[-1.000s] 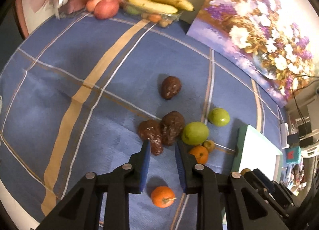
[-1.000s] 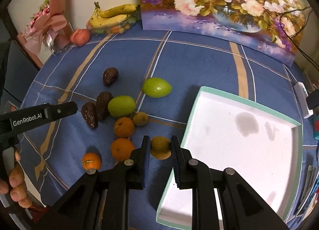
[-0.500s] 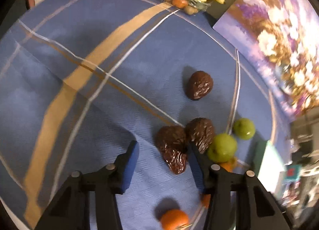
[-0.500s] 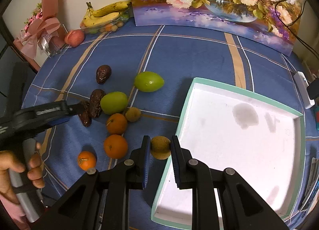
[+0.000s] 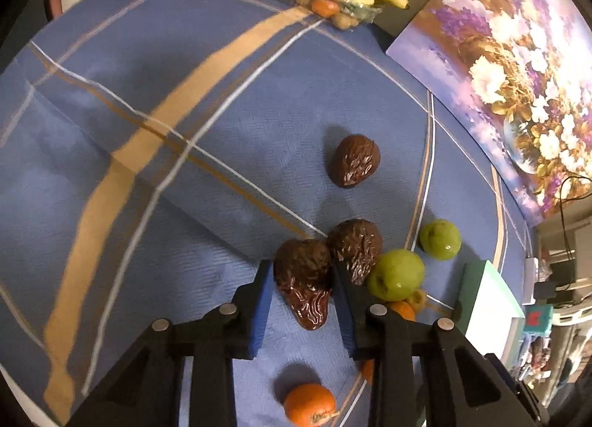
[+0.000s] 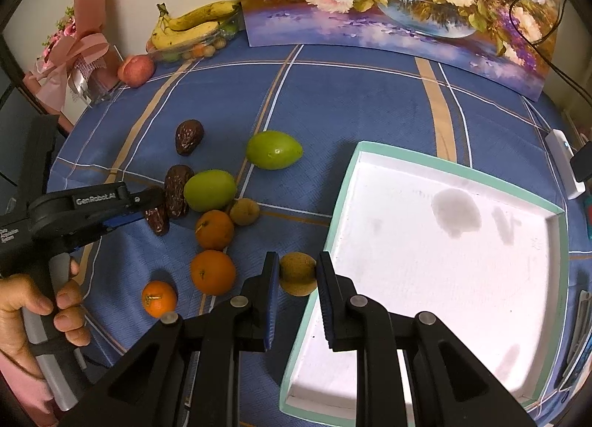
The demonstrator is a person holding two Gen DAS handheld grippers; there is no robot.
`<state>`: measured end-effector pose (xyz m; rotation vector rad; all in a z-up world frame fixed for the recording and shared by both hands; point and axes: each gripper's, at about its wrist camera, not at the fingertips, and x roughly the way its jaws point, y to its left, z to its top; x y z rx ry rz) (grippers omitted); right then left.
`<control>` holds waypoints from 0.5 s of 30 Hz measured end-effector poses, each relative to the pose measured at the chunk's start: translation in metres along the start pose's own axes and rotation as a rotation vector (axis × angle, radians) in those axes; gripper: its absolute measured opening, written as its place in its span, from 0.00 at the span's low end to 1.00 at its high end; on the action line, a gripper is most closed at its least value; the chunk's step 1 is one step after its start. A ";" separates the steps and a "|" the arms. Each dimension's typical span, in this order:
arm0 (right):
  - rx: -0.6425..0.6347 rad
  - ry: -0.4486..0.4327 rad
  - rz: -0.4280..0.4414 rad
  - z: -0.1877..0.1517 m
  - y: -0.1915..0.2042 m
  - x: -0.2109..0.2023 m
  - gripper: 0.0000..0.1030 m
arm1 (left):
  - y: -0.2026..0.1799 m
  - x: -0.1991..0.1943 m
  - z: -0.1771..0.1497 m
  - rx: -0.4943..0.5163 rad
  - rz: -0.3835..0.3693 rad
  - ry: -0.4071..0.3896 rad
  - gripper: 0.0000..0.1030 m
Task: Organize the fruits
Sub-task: 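Carry the date in the left gripper and the small fruit in the right gripper over the white tray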
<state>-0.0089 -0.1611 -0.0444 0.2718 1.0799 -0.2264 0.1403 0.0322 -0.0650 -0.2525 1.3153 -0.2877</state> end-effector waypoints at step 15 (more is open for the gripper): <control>0.216 -0.022 -0.092 -0.007 -0.077 -0.017 0.20 | -0.090 -0.031 -0.038 0.277 -0.079 -0.023 0.33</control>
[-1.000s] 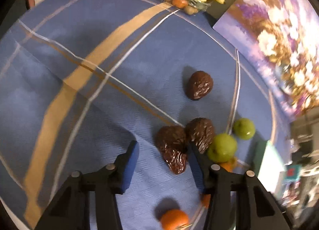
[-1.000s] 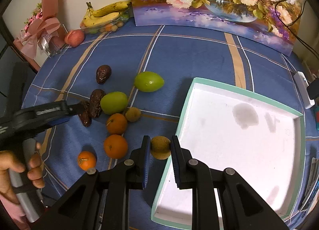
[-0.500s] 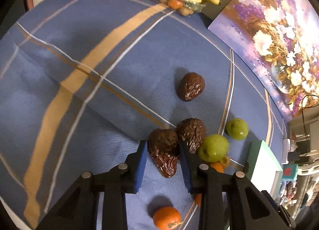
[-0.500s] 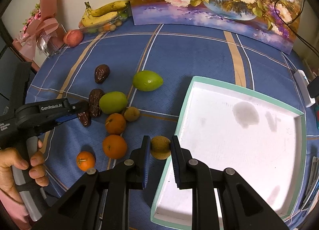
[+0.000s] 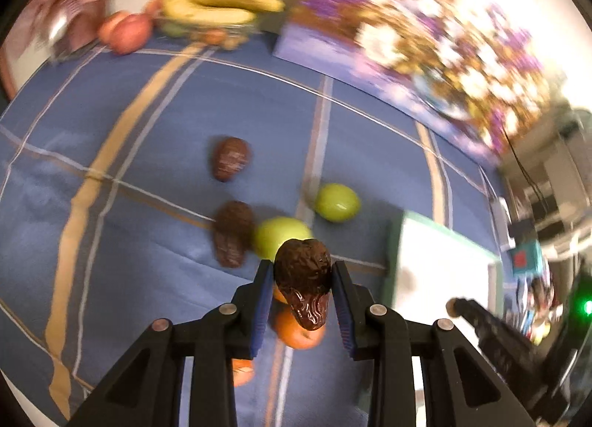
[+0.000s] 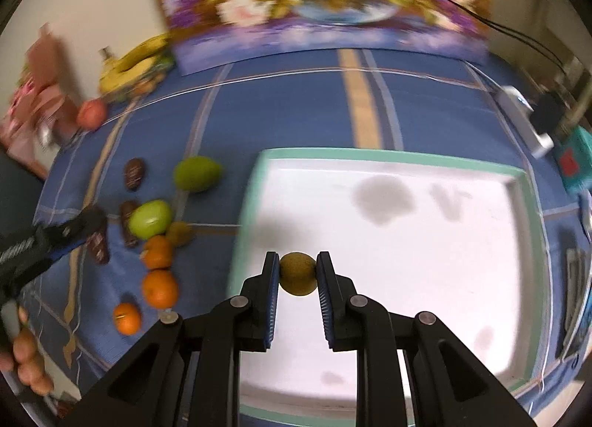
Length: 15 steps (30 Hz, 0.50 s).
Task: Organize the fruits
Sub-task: 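Carry the date in the left gripper and the small fruit in the right gripper over the white tray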
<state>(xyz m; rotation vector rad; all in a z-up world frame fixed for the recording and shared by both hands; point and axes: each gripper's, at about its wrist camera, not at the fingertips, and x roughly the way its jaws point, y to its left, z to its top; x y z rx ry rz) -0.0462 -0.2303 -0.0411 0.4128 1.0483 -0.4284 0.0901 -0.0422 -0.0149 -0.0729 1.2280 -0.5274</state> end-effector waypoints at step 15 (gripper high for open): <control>0.146 -0.052 -0.128 0.004 -0.081 -0.019 0.21 | -0.119 0.022 -0.048 0.336 -0.095 0.066 0.33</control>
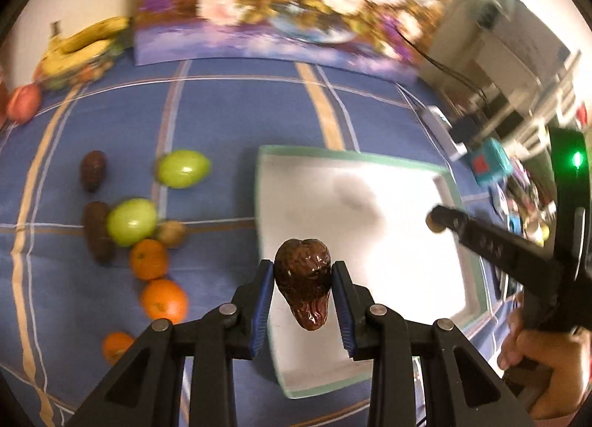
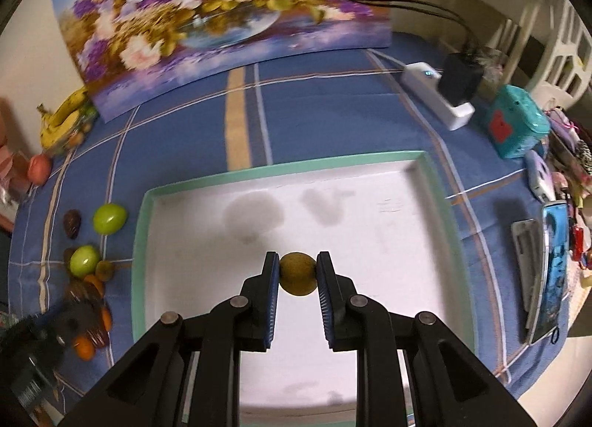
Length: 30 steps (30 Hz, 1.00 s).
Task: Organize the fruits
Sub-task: 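Carry the date in the left gripper and the small fruit in the right gripper over the white tray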
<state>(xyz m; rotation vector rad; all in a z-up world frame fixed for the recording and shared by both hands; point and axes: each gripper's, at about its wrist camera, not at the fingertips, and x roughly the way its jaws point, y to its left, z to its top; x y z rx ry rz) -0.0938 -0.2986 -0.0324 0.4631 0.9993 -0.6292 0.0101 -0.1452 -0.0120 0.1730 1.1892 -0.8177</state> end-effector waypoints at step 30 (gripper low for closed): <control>0.017 0.142 0.008 -0.014 -0.020 0.034 0.22 | -0.029 0.057 -0.021 0.123 0.097 0.163 0.34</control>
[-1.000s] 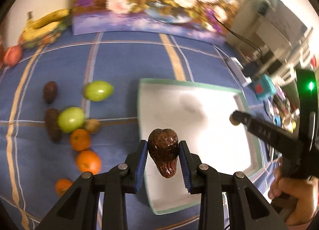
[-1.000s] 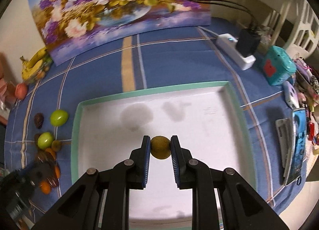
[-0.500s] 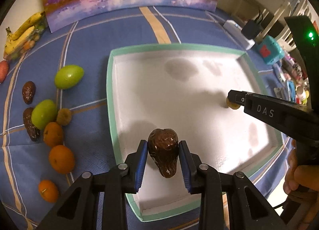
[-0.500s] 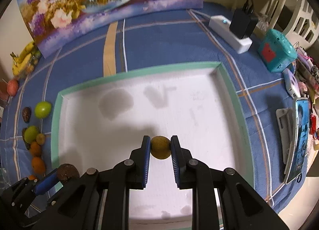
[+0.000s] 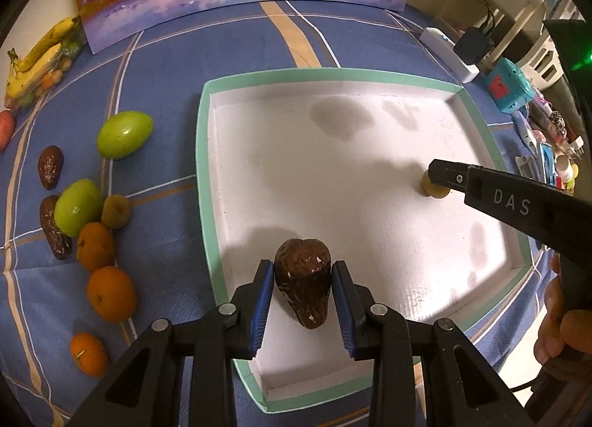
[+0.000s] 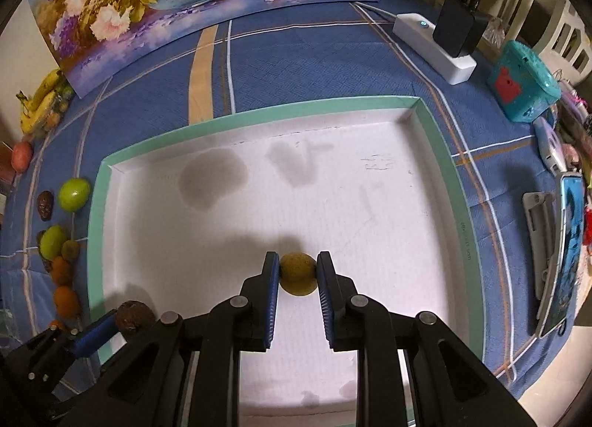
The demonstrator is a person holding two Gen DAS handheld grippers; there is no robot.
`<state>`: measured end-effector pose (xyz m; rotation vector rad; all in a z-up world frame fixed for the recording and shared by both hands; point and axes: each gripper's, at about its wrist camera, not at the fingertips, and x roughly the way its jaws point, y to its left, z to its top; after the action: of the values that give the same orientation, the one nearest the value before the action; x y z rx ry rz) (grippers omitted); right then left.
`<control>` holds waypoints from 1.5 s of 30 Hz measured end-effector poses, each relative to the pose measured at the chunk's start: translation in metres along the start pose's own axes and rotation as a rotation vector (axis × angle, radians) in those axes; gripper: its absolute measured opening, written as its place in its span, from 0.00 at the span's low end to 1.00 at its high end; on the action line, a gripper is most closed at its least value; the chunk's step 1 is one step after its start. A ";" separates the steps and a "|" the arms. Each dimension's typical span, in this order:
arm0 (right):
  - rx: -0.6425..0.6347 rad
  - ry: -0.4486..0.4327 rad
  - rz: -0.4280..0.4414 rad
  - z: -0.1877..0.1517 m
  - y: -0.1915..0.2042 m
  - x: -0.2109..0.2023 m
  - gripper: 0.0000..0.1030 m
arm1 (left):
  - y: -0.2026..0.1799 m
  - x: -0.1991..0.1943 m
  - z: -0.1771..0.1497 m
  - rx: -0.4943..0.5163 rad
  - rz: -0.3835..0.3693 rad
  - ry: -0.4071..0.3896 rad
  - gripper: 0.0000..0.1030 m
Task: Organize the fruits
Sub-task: 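Carry the date in the left gripper and the small fruit in the right gripper over the white tray, then open both grippers to drop the date and small fruit into the tray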
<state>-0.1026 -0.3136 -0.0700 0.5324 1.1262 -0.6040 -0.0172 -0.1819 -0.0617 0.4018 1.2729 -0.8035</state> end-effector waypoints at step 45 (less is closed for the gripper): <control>-0.234 -0.181 0.116 -0.011 0.127 -0.040 0.92 | 0.245 -0.109 -0.064 -0.712 0.216 -0.272 1.00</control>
<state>-0.0356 -0.2075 -0.0254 0.3320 0.9719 -0.4045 0.1072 0.0593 -0.0147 -0.1422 1.1478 -0.1790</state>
